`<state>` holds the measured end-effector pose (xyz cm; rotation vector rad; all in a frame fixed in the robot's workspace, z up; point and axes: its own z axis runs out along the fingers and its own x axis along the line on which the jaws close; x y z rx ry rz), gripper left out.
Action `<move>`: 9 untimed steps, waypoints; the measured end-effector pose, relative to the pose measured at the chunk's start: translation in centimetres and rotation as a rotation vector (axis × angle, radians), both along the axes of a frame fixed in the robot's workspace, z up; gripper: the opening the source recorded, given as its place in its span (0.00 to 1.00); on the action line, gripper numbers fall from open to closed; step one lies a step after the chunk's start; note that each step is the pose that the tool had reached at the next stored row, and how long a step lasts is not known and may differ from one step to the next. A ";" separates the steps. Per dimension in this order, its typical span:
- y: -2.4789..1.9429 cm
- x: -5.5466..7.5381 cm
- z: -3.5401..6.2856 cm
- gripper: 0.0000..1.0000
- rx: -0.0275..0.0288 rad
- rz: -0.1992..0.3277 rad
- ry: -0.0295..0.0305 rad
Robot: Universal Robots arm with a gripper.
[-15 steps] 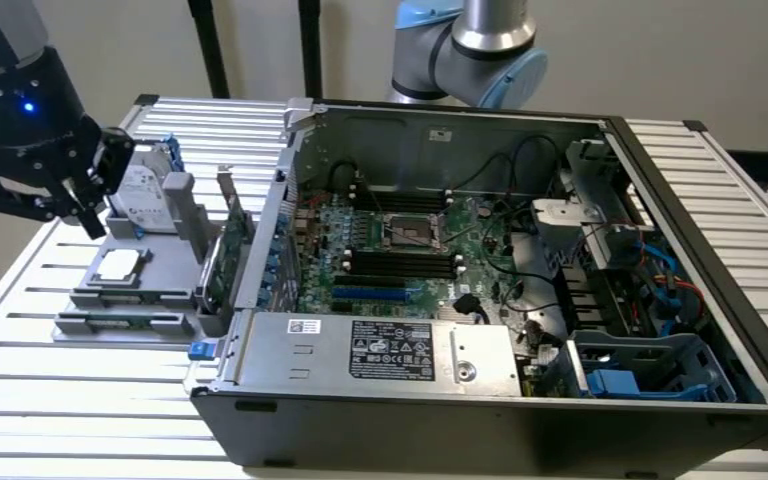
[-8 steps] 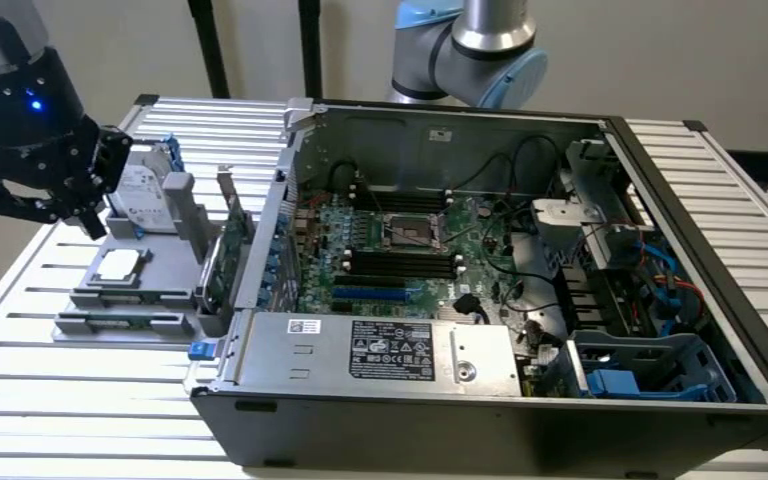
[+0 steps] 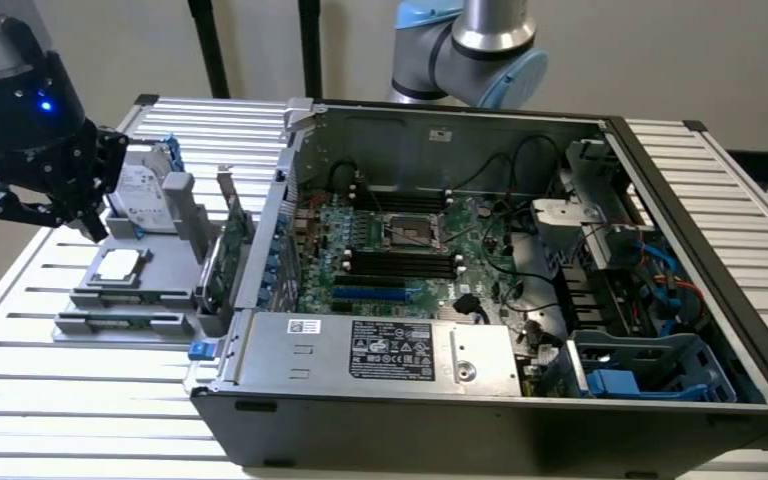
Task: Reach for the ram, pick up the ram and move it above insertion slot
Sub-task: 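Pick up the ram and move it above insertion slot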
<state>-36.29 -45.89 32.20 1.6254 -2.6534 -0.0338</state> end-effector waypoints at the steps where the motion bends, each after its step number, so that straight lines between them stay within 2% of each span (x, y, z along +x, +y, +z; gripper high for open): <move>1: 0.00 0.0 -0.04 0.11 -0.0001 0.017 0.0001; 9: 0.00 0.0 -0.37 0.11 0.0000 0.164 0.0000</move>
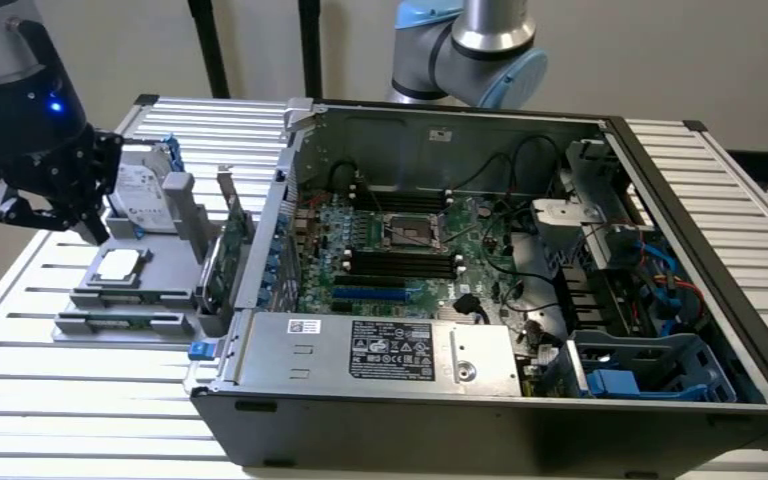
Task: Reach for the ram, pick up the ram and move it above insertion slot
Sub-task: 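Pick up the ram and move it above insertion slot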
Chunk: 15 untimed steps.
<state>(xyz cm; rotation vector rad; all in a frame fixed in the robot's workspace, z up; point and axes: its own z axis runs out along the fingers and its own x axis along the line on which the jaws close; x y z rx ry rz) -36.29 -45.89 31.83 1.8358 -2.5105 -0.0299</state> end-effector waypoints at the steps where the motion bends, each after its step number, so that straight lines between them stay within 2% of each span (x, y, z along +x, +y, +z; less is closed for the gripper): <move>1: 0.00 0.0 -0.05 0.11 0.0000 0.018 0.0000; 15: 0.00 0.0 -0.75 0.11 0.0000 0.272 -0.0001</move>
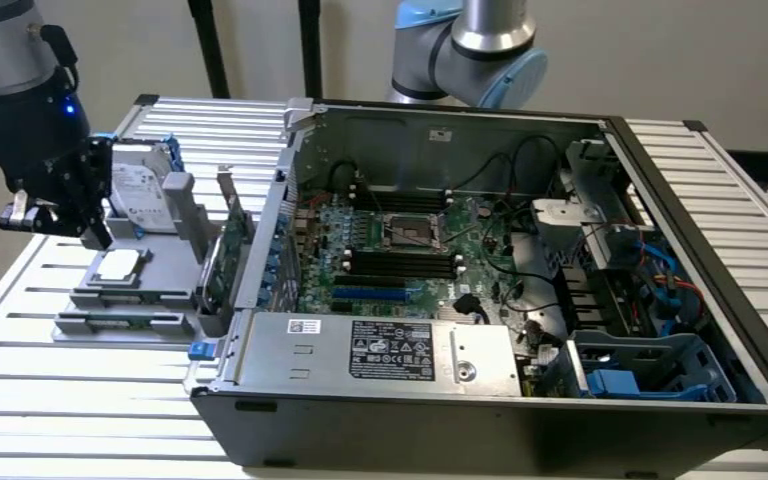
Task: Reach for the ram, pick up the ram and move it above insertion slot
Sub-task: 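Pick up the ram and move it above insertion slot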
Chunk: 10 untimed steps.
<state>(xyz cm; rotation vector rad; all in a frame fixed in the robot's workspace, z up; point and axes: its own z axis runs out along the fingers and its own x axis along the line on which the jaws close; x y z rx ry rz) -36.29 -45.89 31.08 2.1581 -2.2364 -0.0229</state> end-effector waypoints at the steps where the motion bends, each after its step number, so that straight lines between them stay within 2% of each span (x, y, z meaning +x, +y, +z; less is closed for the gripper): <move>1: 0.00 0.0 0.00 0.11 0.0000 0.012 0.0002; 5: 0.00 0.0 -0.01 0.12 0.0000 0.016 -0.0001; 7: 0.00 0.0 -0.01 0.24 0.0000 0.016 -0.0001; 8: 0.00 0.0 -0.02 0.24 0.0000 0.016 0.0000; 9: 0.00 0.0 -0.11 0.30 0.0003 0.016 -0.0004; 10: 0.00 -0.1 -0.26 0.30 0.0003 0.016 -0.0004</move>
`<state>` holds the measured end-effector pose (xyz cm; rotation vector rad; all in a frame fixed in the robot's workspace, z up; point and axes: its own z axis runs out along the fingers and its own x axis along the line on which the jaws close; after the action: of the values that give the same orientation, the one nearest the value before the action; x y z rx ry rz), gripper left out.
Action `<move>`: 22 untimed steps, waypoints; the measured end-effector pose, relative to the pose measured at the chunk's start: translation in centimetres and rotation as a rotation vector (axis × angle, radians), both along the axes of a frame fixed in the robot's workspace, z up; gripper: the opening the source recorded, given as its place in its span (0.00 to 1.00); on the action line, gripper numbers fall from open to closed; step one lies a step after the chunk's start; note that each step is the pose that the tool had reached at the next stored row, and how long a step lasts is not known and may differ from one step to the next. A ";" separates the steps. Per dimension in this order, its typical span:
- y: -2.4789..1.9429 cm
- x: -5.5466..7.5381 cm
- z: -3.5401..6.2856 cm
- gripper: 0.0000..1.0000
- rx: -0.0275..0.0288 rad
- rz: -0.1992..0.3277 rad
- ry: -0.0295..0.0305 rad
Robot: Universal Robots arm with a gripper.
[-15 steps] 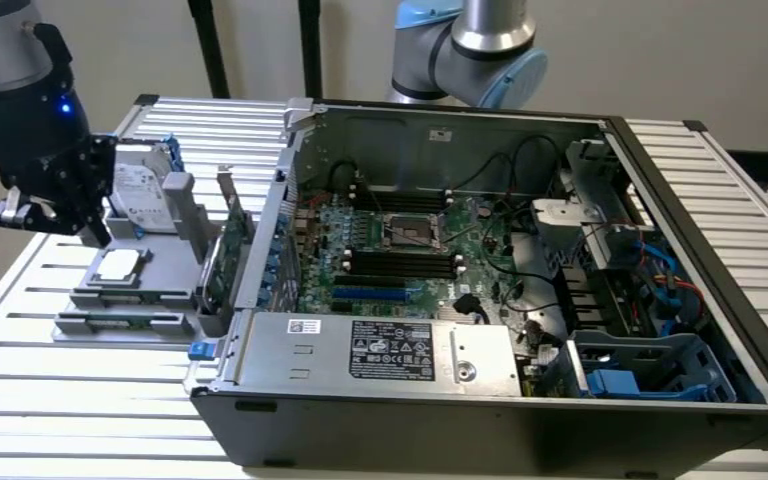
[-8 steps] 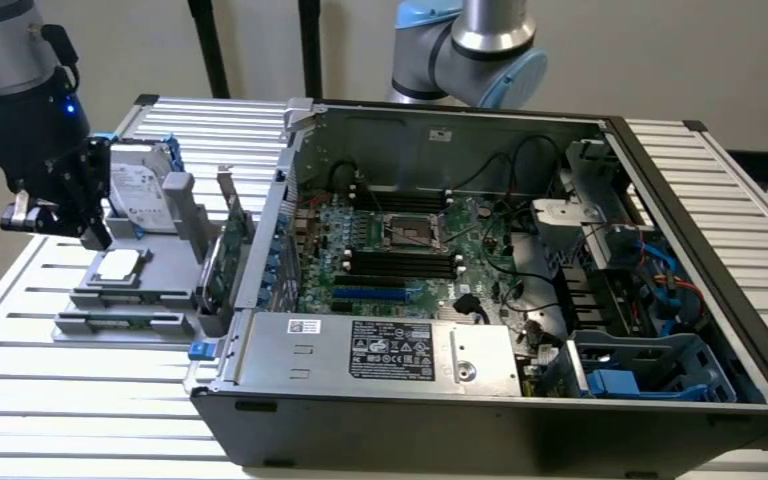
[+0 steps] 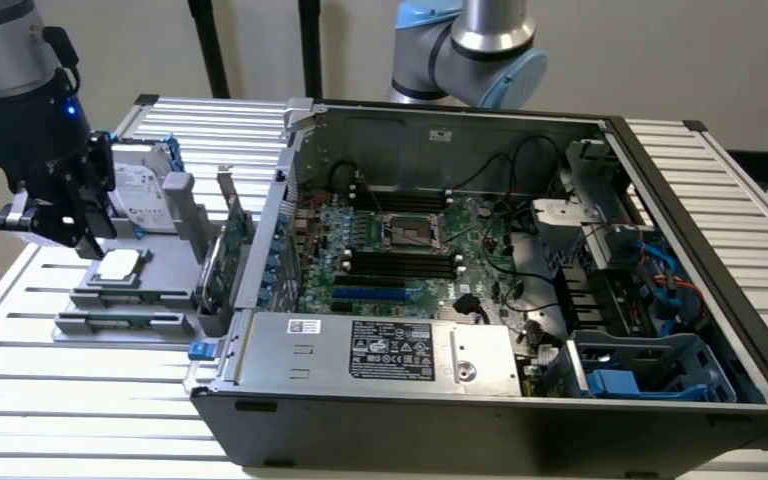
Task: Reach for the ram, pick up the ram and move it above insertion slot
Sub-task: 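Pick up the ram and move it above insertion slot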
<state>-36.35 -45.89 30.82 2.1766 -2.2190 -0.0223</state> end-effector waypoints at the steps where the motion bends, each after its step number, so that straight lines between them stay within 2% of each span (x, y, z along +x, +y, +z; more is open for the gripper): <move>1: 0.00 0.0 -0.16 0.30 -0.0003 0.000 0.0003; 2: 0.01 -0.1 -0.35 0.36 -0.0001 0.000 0.0002; 11: -0.30 -0.6 -1.98 0.36 -0.0002 0.000 0.0003; 19: -0.81 -0.9 -3.42 0.36 -0.0002 0.000 0.0003; 22: -1.13 -1.0 -3.98 0.36 -0.0003 0.000 0.0004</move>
<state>-37.31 -47.02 26.84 2.1762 -2.2187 -0.0224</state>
